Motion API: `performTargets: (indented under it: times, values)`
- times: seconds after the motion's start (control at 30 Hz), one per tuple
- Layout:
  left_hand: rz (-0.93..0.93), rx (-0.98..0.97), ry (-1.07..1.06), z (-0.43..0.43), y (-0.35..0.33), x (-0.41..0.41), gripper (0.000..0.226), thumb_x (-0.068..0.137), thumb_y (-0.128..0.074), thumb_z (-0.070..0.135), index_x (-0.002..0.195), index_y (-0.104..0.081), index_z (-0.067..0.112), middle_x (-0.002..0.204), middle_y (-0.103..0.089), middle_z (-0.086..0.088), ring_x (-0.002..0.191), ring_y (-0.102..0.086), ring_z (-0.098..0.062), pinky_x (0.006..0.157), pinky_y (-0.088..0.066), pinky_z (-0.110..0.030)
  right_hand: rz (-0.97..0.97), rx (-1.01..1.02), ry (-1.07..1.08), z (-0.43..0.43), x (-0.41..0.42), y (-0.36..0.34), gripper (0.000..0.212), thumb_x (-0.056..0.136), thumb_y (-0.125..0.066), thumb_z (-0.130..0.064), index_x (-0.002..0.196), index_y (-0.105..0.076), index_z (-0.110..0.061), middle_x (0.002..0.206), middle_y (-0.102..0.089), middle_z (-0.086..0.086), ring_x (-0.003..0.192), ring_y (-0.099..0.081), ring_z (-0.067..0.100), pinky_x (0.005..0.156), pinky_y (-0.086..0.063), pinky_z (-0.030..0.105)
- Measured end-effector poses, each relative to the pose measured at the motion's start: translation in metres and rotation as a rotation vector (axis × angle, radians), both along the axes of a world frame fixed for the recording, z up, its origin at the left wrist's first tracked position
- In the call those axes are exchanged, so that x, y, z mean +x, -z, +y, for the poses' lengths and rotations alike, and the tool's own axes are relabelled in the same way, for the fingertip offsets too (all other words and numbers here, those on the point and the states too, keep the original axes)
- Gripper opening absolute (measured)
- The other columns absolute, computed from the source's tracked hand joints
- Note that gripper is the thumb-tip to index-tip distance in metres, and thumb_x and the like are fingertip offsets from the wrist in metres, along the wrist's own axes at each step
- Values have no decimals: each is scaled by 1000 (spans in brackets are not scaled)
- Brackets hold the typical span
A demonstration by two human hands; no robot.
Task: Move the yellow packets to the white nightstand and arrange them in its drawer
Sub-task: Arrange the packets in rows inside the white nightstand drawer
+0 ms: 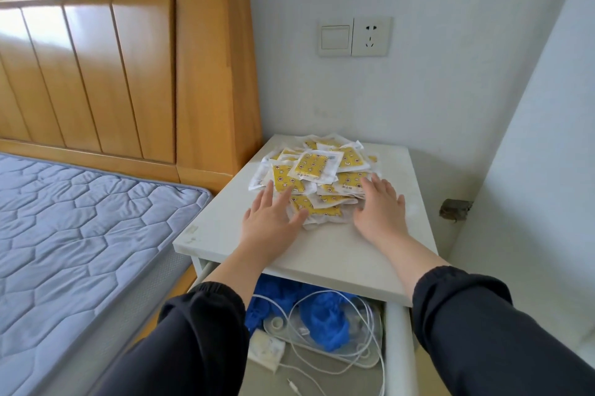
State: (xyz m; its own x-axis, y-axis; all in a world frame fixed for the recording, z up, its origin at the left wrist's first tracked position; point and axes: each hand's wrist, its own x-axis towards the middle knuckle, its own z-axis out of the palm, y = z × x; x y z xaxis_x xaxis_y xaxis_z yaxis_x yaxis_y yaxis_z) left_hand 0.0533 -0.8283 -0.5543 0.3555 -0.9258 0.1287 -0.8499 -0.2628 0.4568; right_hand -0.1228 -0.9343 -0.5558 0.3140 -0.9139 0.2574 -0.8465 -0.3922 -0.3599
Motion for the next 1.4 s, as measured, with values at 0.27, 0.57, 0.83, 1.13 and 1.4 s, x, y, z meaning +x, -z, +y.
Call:
performTargets:
  times: [0.27,0.57,0.83,1.13,1.4]
  values:
    - [-80,18,28,-1,4,2,63,93,-39,60,150,-19,41,161,-4,8,148,-5,-16,120,-9,-41,-223,-161,173,-5,3,1,22,82,-50,0,86,-69,-10,88,-66,11,82,-59,32,62,-40,33]
    - [58,-93,10,1,1,3,54,95,-47,44,146,-32,37,159,-16,10,146,-14,-14,118,-18,-38,-607,-270,-2,29,-11,-5,12,80,-66,4,81,-70,-8,87,-64,8,76,-60,22,67,-38,24]
    - [316,-289,13,9,-3,0,37,99,-39,42,129,-58,32,153,-33,8,142,-21,-10,113,-19,-34,-623,-201,-290,51,-4,-5,18,88,-58,-25,96,-70,-14,95,-64,-6,95,-57,8,85,-45,15]
    - [12,-119,77,10,-4,-6,61,79,-55,69,134,-49,42,160,-9,12,147,3,-9,119,-6,-40,-254,116,-3,49,0,-8,54,89,-55,-34,139,-37,-23,133,-52,-1,125,-42,21,106,-34,37]
    - [-69,-139,145,11,-3,-9,62,73,-67,65,129,-55,41,159,-11,14,146,3,-6,120,-5,-37,-348,317,-19,46,-6,-15,76,77,-76,-35,140,-35,-22,134,-52,0,119,-52,23,98,-41,35]
